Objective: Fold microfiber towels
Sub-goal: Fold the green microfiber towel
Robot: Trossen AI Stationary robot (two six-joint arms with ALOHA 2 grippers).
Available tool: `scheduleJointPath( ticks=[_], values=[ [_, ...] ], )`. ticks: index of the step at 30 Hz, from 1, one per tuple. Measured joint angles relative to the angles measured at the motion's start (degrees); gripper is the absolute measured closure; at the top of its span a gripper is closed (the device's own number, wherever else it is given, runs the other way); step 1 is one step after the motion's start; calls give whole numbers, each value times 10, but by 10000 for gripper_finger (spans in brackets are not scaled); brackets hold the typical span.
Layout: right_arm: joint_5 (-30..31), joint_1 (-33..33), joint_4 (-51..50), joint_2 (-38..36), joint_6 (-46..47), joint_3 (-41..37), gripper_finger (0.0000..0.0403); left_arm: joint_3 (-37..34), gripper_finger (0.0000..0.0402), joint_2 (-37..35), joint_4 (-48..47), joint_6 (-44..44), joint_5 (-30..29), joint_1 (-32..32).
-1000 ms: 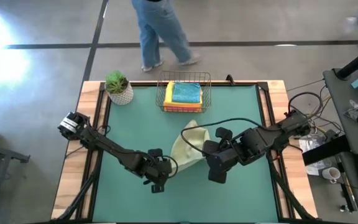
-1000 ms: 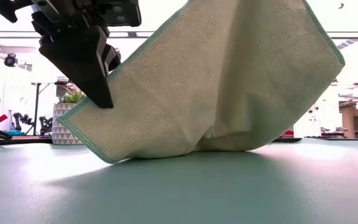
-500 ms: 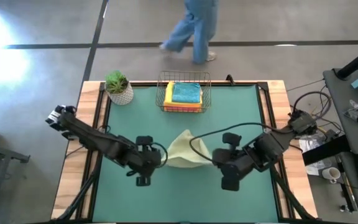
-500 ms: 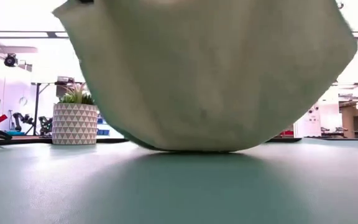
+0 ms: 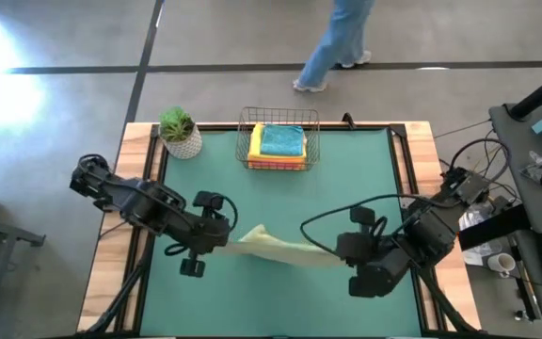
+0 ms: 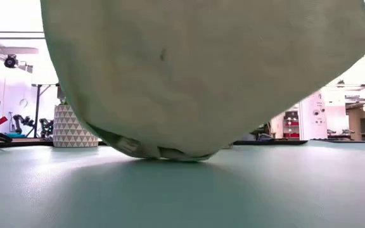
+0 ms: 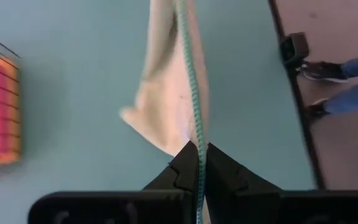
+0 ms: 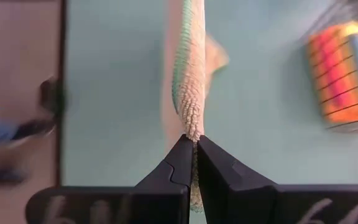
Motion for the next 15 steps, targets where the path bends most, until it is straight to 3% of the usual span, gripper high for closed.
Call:
scheduleJointPath(
  ticks=[4,10,15],
  values=[
    [131,0,0,-12,5,0,394,33,402,0,-4,43,-86,1],
    [258,0,1,-27,12,0,394,82,402,0,-24,91,-270,1],
    [229,-4,11,-36,2,0,394,109,402,0,-23,120,-335,1]
  ],
)
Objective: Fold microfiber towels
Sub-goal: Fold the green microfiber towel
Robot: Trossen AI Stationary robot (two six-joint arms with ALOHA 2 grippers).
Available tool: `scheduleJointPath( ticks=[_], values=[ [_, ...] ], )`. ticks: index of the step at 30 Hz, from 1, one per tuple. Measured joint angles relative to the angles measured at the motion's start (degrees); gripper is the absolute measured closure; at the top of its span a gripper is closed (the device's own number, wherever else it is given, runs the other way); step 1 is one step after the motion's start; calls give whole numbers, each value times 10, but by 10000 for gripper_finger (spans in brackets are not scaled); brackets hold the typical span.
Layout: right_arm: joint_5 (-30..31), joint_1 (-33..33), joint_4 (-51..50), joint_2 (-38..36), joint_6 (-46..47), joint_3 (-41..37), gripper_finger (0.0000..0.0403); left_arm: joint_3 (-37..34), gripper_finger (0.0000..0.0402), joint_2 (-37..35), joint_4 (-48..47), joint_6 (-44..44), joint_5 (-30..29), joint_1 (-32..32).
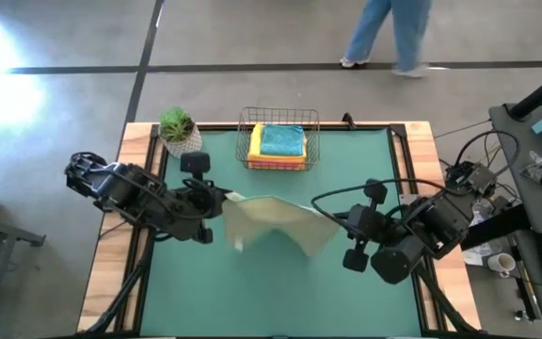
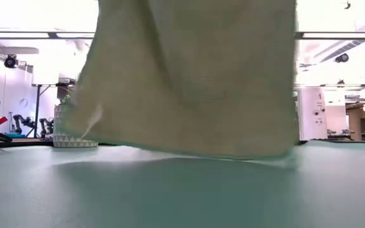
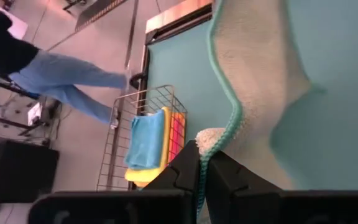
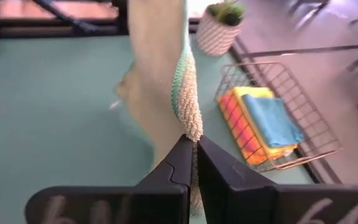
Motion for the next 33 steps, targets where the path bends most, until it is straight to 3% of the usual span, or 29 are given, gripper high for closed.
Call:
scheduleJointPath(
  ticks=[2,9,13,25,29,33],
  values=[
    [24,0,-5,0,17,0,394,1,402,0,0,0,3,0],
    [22,-1,-17,-1,14,0,394,-4,402,3,-24,4,15,0],
    [49,-17,-41,-2,3,0,394,-6,401,3,-38,54,-12,17],
    [197,-81,-63,-5,-157,18,394,-7,401,2,-15,198,-38,198],
    [201,-85,-63,-5,-174,18,394,-4,401,2,-4,214,-38,229],
    [176,-75,-62,-4,-153,18,394,-4,401,-1,-6,196,-18,220]
  ],
)
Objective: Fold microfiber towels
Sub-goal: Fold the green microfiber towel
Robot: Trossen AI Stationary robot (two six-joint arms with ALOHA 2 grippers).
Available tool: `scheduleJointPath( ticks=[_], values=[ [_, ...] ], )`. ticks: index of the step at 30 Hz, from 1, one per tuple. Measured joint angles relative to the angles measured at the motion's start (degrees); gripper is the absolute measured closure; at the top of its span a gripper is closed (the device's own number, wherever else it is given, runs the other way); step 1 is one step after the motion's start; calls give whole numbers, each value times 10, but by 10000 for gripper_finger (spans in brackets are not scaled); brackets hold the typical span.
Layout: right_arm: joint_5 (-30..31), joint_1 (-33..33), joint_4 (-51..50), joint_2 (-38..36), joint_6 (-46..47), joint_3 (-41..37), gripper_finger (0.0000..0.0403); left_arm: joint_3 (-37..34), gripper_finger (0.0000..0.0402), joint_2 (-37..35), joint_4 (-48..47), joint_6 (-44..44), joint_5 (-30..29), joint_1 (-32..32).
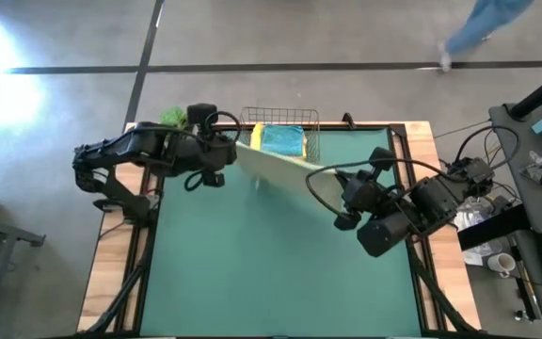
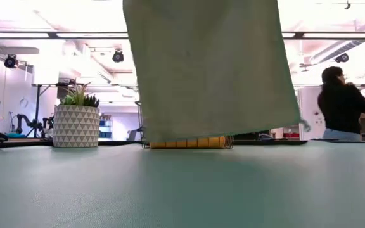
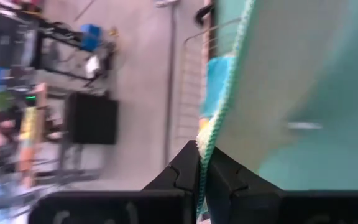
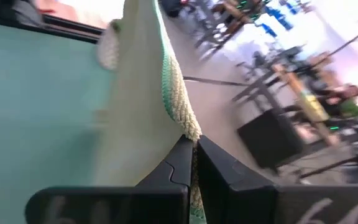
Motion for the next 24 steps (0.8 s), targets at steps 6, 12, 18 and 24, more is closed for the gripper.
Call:
scheduleJointPath(
  ticks=[6,12,18,24],
  values=[
    [-110,25,3,0,105,-2,394,-4,401,-3,-6,-129,100,-56],
    [-195,66,6,1,216,-26,394,-18,401,-2,-18,-268,167,-146],
    [-196,115,54,1,235,-38,394,-19,401,10,-14,-345,164,-221],
    [-196,164,154,1,206,-38,394,-10,401,21,-13,-417,177,-278]
  ],
)
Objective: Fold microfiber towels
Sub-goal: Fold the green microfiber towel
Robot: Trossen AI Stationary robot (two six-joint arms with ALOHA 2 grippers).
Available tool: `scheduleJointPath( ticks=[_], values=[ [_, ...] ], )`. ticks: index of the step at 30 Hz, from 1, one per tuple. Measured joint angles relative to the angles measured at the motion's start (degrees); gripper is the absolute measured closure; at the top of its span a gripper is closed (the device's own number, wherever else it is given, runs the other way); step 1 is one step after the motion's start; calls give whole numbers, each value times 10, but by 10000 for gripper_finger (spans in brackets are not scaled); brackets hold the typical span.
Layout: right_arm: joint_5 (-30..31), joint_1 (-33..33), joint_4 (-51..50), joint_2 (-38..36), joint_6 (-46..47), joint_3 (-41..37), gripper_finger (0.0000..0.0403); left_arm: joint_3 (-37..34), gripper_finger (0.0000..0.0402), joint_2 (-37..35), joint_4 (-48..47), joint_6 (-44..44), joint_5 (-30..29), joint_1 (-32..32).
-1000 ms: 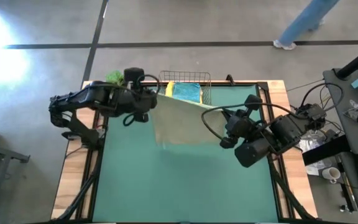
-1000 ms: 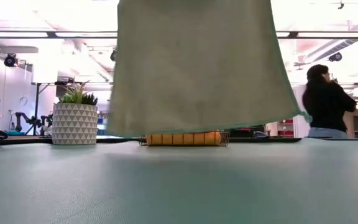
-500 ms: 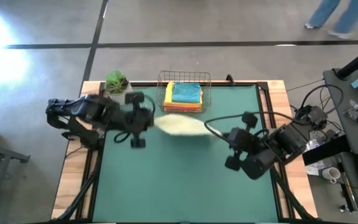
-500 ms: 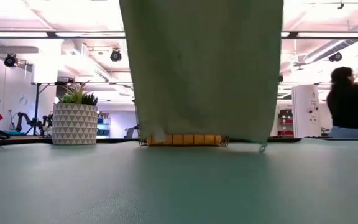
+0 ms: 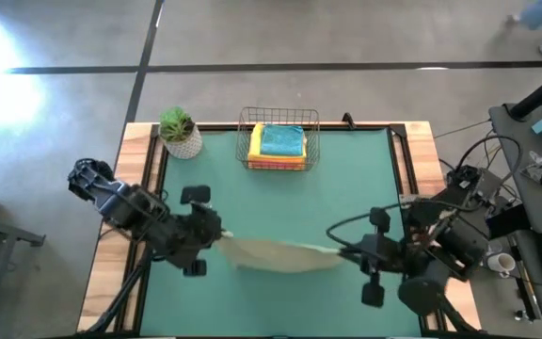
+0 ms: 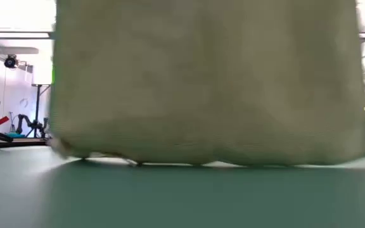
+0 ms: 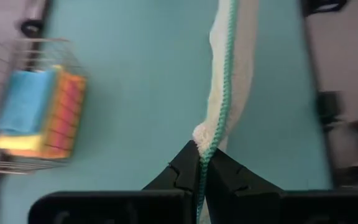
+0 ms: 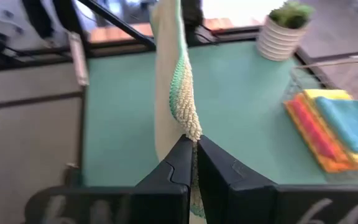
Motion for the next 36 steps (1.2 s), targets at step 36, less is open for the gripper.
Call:
scheduleJointPath(
  ticks=[36],
  values=[
    [16,-83,-113,3,134,-102,394,-82,402,0,-46,-25,48,99]
  ],
)
